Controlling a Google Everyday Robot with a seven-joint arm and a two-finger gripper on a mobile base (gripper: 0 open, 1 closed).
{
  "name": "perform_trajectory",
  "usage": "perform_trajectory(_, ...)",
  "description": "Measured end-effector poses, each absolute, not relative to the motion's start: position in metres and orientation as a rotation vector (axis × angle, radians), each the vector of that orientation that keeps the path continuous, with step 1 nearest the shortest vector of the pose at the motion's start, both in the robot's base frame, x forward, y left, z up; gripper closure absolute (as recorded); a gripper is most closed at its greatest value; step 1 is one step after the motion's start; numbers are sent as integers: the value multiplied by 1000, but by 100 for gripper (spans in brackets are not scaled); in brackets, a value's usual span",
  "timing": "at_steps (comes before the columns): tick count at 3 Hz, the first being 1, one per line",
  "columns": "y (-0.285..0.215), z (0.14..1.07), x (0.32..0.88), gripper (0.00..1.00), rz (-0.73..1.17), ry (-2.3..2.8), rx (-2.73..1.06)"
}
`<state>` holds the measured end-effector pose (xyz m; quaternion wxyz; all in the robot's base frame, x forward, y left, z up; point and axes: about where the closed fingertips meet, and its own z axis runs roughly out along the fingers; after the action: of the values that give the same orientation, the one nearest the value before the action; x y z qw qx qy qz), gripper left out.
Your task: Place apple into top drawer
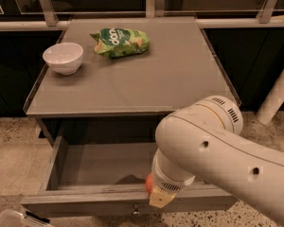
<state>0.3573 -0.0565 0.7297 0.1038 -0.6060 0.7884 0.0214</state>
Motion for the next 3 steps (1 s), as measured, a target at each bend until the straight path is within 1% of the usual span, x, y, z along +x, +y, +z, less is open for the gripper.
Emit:
perform_trajectory(1,-55,730,380,100,47,2323,-1785)
perform_trajectory(2,-50,710,420,100,16,2331,-1757)
perform_trajectory(3,-50,673,411,100,-23,2366,-1692)
